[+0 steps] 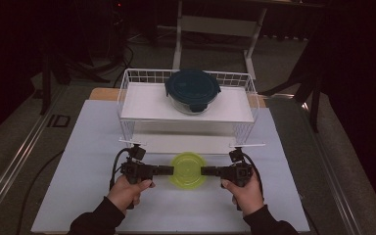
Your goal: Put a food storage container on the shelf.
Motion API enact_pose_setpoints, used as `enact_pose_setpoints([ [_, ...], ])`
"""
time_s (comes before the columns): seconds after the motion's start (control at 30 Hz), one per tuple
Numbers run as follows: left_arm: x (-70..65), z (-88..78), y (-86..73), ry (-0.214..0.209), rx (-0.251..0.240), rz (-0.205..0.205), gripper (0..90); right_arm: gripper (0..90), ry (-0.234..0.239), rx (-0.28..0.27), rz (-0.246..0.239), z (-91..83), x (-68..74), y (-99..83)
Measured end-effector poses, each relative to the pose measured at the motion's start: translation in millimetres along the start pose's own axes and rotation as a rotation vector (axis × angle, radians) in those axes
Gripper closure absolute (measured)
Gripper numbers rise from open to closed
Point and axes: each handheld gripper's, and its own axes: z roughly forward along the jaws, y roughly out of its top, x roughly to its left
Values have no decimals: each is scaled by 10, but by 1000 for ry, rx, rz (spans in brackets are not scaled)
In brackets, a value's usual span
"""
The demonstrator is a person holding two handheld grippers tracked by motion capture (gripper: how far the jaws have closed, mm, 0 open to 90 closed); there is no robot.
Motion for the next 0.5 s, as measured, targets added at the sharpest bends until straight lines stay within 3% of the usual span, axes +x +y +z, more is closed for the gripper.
enact_pose_setpoints([
  [0.5, -347, -278, 184, -6, -50, 60, 817, 806, 13, -33, -58, -240, 325, 204],
])
